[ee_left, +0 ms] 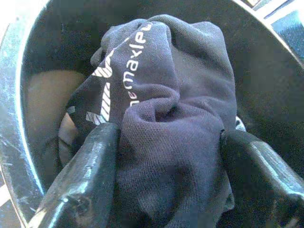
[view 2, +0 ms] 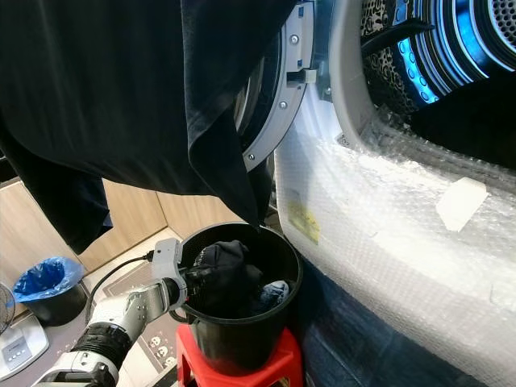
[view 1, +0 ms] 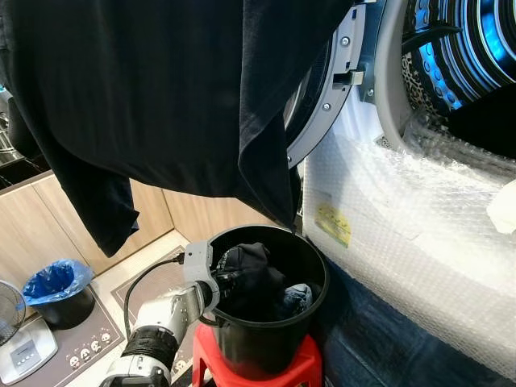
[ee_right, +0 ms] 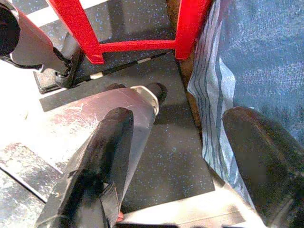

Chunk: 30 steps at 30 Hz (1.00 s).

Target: Clothes washing

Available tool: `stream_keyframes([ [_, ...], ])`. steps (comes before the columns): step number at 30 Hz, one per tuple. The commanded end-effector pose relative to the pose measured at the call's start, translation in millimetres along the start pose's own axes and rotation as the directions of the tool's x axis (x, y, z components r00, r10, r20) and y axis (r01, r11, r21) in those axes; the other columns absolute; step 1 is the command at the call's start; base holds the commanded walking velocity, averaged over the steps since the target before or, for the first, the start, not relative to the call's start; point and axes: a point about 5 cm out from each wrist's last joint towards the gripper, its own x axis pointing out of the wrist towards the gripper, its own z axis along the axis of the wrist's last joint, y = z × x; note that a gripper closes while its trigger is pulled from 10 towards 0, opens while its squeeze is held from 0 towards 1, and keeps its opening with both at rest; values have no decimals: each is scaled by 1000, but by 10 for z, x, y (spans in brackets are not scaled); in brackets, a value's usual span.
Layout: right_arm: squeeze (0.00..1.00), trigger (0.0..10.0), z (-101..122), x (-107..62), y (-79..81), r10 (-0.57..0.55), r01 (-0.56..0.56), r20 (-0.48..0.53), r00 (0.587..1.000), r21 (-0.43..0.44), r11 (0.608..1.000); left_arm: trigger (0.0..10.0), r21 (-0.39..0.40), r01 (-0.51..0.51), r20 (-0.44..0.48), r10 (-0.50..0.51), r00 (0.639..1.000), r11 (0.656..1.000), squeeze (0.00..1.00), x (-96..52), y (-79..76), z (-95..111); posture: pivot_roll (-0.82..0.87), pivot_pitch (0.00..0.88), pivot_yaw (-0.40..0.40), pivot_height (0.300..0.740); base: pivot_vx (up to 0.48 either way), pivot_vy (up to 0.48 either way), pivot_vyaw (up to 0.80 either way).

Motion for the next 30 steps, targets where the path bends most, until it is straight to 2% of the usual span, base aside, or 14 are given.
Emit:
stream_keyframes([
  [1, 0, 10000, 32, 12, 22, -1, 0, 10, 1000, 5, 1000, 0, -10, -7, -4, 7, 1000, 1000, 0, -17, 26, 54, -117, 0, 73, 740, 0, 0, 0],
  [7, 0, 10000, 52, 16, 24, -2, 2, 15, 1000, 5, 1000, 0, -7, -11, -19, 11, 1000, 1000, 0, -27, 39, 59, -116, 0, 74, 740, 0, 0, 0],
  [10, 0, 10000, 50, 16, 25, -4, 4, 15, 1000, 5, 1000, 0, 21, -8, -51, 10, 999, 1000, 0, -40, 54, 27, -113, 0, 71, 740, 0, 0, 0],
  [19, 0, 10000, 52, 19, 32, -7, 6, 15, 1000, 1, 1000, 0, 149, -9, -92, 23, 996, 989, 0, -68, 93, -63, -112, 0, 66, 740, 0, 0, 0],
  [21, 0, 10000, 56, 19, 32, -6, 6, 16, 1000, -1, 1000, 0, 197, -21, -86, 39, 996, 980, 0, -73, 102, -63, -110, 0, 63, 740, 0, 0, 0],
  [25, 0, 10000, 62, 21, 34, -5, 5, 17, 1000, -5, 1000, 0, 238, -35, -73, 54, 996, 971, 0, -82, 106, -56, -107, 0, 59, 740, 0, 0, 0],
  [26, 0, 10000, 68, 23, 36, -5, 5, 18, 1000, -7, 1000, 0, 278, -52, -63, 72, 995, 959, 0, -91, 118, -48, -107, 0, 59, 740, 0, 0, 0],
  [30, 0, 10000, 87, 25, 36, -4, 4, 20, 1000, -14, 1000, 0, 344, -97, -13, 108, 994, 934, 0, -120, 131, -15, -101, 0, 51, 740, 0, 0, 0],
])
